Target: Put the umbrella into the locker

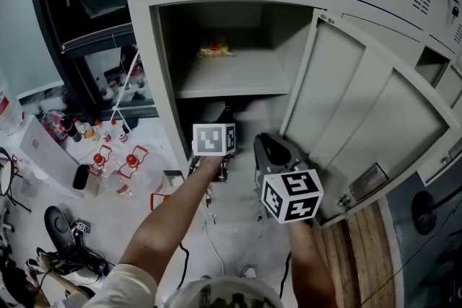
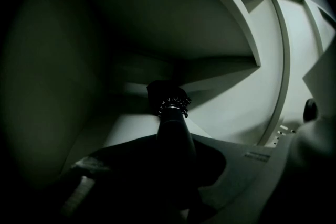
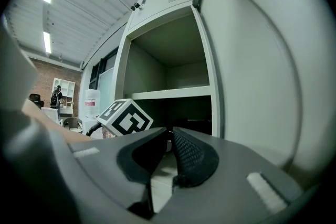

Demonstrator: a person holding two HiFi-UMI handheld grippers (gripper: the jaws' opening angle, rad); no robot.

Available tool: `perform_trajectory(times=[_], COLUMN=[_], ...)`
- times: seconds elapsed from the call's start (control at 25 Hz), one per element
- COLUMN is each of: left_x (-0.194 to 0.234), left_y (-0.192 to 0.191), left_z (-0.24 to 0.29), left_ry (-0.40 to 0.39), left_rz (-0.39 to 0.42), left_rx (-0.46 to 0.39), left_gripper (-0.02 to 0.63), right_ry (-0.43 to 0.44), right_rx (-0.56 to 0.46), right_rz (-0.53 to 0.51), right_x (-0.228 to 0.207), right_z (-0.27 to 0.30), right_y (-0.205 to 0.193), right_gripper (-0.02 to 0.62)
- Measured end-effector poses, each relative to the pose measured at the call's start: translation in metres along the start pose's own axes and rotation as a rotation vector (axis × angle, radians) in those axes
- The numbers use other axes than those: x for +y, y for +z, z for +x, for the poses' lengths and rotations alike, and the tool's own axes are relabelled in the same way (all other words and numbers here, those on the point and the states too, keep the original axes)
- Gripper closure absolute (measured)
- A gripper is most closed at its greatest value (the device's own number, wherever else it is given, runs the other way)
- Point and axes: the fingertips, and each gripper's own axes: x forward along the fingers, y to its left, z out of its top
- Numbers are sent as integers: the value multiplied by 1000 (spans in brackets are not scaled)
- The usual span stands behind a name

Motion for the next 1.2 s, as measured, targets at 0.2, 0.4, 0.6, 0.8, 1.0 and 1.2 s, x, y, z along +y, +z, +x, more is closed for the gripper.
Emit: perform_trajectory(times=[0.2, 0.4, 0.6, 0.8, 1.0, 1.2], left_x=[2, -1, -10, -10, -4, -9], left_y=[-1, -3, -4, 3, -1, 5], left_z=[1, 1, 1, -6, -16, -38], left_ry=[2, -5, -36, -24, -16, -31], left_rz=[21, 69, 84, 83, 70, 98], left_rx=[4, 12, 6, -41, -53, -96], left_gripper=[561, 548, 415, 333, 328, 327], right_ry=[6, 6, -1, -12, -15, -15], right_rx=[5, 8, 8, 8, 10, 11], right_rz=[5, 8, 11, 17, 26, 37], right_x=[3, 5, 5, 3, 6, 13], right_z=[4, 4, 2, -4, -7, -9], right_y=[-3, -4, -4, -4, -7, -8], right_gripper=[578, 578, 578, 578, 578, 578])
